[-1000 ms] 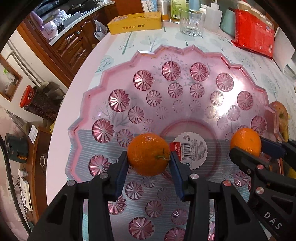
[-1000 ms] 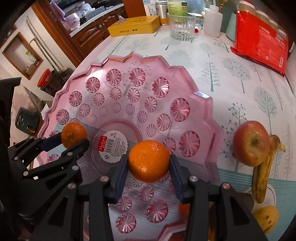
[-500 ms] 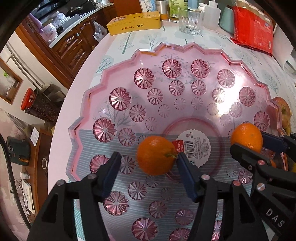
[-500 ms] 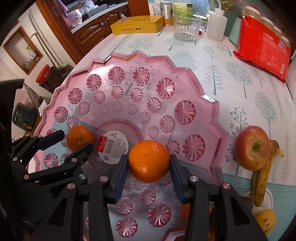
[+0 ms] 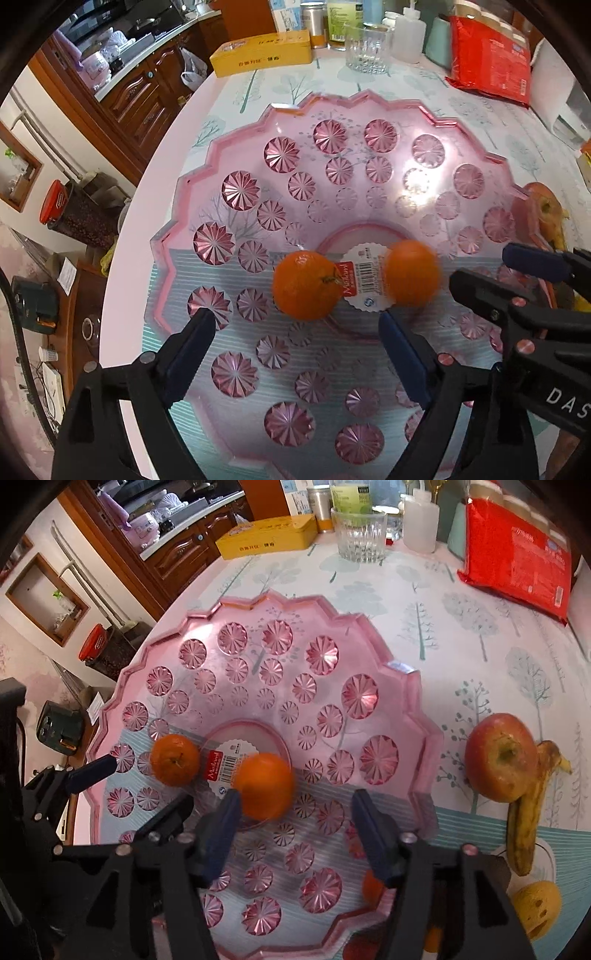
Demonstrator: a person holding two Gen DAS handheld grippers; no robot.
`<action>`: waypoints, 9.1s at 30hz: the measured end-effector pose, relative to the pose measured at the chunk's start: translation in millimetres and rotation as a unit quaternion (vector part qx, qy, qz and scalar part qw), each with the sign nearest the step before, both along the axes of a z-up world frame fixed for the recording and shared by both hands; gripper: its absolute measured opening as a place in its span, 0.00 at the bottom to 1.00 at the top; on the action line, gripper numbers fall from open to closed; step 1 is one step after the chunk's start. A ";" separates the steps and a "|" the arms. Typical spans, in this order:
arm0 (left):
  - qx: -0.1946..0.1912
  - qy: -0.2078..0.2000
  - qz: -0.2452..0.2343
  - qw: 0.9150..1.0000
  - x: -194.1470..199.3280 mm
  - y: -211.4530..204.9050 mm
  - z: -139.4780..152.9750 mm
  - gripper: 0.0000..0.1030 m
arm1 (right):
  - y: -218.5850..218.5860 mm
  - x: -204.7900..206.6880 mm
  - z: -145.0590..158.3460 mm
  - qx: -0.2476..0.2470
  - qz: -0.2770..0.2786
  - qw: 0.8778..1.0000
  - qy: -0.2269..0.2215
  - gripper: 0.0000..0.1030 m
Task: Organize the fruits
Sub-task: 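Lower the oranges into the bowl and open both grippers, then withdraw both tools from the bowl toward the avocado and yellow pear, then close the right gripper on the yellow pear while the left gripper grasps the avocado, then lift and carry the pear and avocado over the pink bowl, then lower the pear and avocado into the bowl and open both grippers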
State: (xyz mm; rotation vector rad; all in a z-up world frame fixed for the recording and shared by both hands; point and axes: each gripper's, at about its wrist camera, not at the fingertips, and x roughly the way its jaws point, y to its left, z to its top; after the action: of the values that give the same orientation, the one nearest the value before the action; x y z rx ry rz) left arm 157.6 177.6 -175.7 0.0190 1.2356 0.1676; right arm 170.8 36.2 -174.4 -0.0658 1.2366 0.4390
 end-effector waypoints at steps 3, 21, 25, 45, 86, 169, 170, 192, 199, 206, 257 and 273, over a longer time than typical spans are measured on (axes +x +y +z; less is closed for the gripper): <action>0.003 -0.006 -0.004 1.000 -5.7 -4.1 6.7 0.87 | -0.3 -3.7 4.2 0.003 0.002 1.000 0.001 0.62; 0.009 -0.071 -0.001 0.997 -57.1 -17.8 53.5 0.87 | -19.0 -42.5 41.6 0.032 -0.015 0.998 -0.060 0.62; 0.012 -0.075 -0.011 0.997 -67.5 -23.9 60.1 0.87 | -18.7 -56.2 48.6 0.026 0.005 0.997 -0.066 0.61; -0.014 -0.095 -0.092 0.991 -106.4 -86.9 89.1 0.87 | -61.2 -124.7 88.9 -0.032 -0.038 0.991 -0.126 0.62; -0.083 -0.113 -0.230 0.963 -66.7 -239.8 106.0 0.87 | -286.3 -144.7 105.3 -0.006 -0.202 0.971 -0.129 0.61; -0.067 0.052 -0.219 0.972 -2.7 -250.0 17.3 0.60 | -267.6 -66.3 -9.0 0.020 -0.108 0.994 0.016 0.70; -0.068 0.050 -0.210 0.974 -6.0 -247.5 21.2 0.60 | -267.0 -67.5 -6.3 0.020 -0.105 0.994 0.013 0.70; -0.088 -0.040 -0.050 0.994 -67.5 -140.8 93.7 0.60 | -195.7 -88.9 57.2 0.045 -0.009 0.997 -0.055 0.70; -0.085 -0.067 -0.073 0.991 -57.4 -72.7 111.3 0.60 | -138.2 -85.6 73.0 0.039 -0.027 0.996 -0.073 0.70; -0.052 -0.070 -0.123 0.989 -31.8 -15.7 115.4 0.60 | -61.2 -74.7 77.9 0.039 -0.055 0.995 -0.079 0.70; -0.043 -0.035 -0.207 0.977 35.2 11.1 21.3 0.80 | 36.6 -77.2 20.0 -0.037 -0.116 0.991 -0.063 0.75; -0.038 -0.072 -0.189 0.979 -23.7 8.2 62.0 0.81 | 6.6 -118.2 52.1 -0.030 -0.149 0.983 -0.102 0.75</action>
State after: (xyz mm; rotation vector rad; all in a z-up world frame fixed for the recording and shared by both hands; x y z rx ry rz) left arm 133.9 185.9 -113.7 0.1712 1.0709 -0.2053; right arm 52.6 42.8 -122.3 0.0236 1.0365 0.1302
